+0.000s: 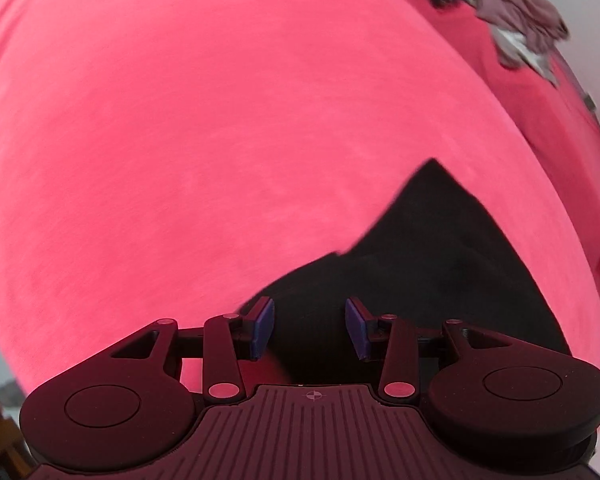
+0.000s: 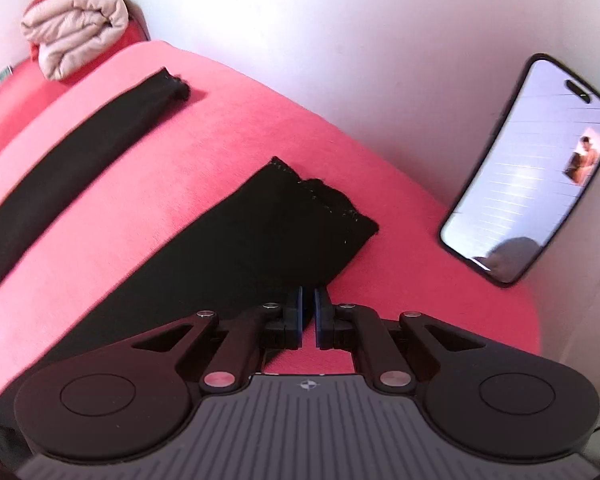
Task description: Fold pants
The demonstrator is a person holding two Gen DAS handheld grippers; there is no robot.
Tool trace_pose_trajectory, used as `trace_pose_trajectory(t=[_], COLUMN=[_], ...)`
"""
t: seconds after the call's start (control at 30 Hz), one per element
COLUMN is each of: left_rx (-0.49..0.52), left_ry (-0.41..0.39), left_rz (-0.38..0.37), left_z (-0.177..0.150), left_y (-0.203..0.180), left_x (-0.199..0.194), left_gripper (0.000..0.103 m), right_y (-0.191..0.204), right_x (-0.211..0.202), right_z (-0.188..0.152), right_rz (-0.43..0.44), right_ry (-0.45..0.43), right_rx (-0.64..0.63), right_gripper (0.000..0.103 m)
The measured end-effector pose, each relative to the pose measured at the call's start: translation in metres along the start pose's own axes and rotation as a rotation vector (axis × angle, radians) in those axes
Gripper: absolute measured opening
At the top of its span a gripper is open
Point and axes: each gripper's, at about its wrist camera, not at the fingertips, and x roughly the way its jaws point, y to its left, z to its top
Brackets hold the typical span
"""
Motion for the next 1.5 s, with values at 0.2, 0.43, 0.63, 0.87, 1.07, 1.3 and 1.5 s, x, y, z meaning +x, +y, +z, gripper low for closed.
trace_pose_trajectory(t=[0.2,0.43,0.63,0.87,1.07,1.3,1.5], left_rx=[0.074,0.114,0.173,0.180,0.252,0.274,0.314], left_ry=[-0.028,0.019,0.001,-0.014,-0.010,-0.010,0.002], left_rz=[-0.016,0.001,0.107,0.163,0.180,0.148,0.137], left_z=[0.028,0.049,0.055,0.062,0.067,0.064,0.067], left_y=[-0.047,-0.094,-0.111,-0.120,-0.133,-0.125,-0.115], left_x=[0.023,0.079,0.107,0.121,0.125,0.122,0.104], left_gripper=[0.103,0.103,0.103,0.103,0.103,0.103,0.103], right_y=[0.024,0.081,0.101,0.109,0.080,0.029,0.028], right_x=[-0.041,0.006,0.073,0.111,0.076,0.065,0.075], right_z=[0.006,0.069,0.123,0.151,0.167,0.146,0.109], right_rz=[0.087,0.310,0.279,0.268,0.318,0.250,0.106], right_ry=[-0.155,-0.097,-0.007,-0.024,-0.123,-0.101,-0.030], right_rx=[-0.130,-0.060,0.133,0.182,0.194,0.206,0.129], right_gripper=[0.068,0.072,0.072,0.006,0.005,0.005,0.044])
